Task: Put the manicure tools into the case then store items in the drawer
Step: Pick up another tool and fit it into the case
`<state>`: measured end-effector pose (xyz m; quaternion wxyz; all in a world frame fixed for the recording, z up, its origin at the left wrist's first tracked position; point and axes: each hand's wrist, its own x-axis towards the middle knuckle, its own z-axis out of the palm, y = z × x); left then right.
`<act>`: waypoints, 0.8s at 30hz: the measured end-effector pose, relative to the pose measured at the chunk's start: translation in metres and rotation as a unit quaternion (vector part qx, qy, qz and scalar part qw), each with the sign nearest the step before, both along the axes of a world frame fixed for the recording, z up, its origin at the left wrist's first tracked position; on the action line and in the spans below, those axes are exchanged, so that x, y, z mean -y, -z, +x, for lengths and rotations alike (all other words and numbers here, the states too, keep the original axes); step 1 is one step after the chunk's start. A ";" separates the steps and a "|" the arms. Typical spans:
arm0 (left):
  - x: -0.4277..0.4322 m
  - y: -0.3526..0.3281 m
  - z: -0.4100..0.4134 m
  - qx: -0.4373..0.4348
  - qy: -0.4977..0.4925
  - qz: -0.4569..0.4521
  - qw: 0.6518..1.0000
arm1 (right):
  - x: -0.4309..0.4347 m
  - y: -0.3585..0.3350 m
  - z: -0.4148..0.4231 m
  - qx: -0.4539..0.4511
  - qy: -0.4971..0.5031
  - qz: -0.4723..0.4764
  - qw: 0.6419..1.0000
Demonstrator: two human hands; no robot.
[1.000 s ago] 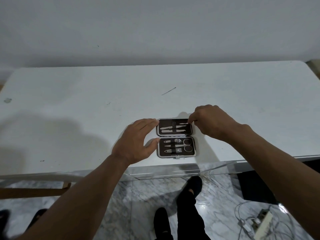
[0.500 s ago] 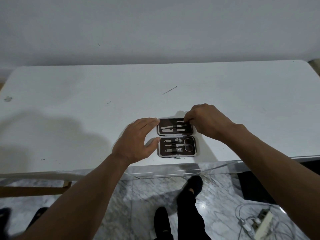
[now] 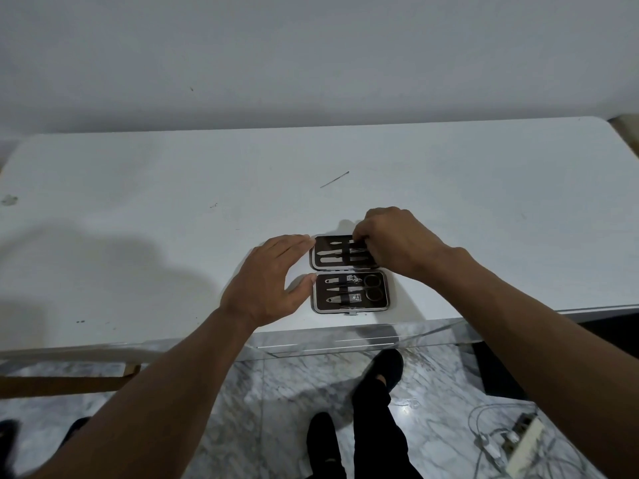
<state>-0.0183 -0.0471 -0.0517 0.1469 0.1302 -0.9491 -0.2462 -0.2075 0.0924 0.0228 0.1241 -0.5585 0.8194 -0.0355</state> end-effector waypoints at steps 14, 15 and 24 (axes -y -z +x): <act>-0.001 -0.002 0.001 -0.003 -0.001 0.005 1.000 | 0.006 0.007 0.000 0.050 0.053 -0.015 0.997; -0.001 -0.002 0.000 -0.004 -0.001 0.005 1.000 | 0.006 0.007 -0.001 0.053 0.053 -0.015 0.997; -0.001 -0.002 0.000 -0.016 0.000 0.004 1.000 | 0.014 -0.001 -0.013 0.028 0.079 -0.074 0.994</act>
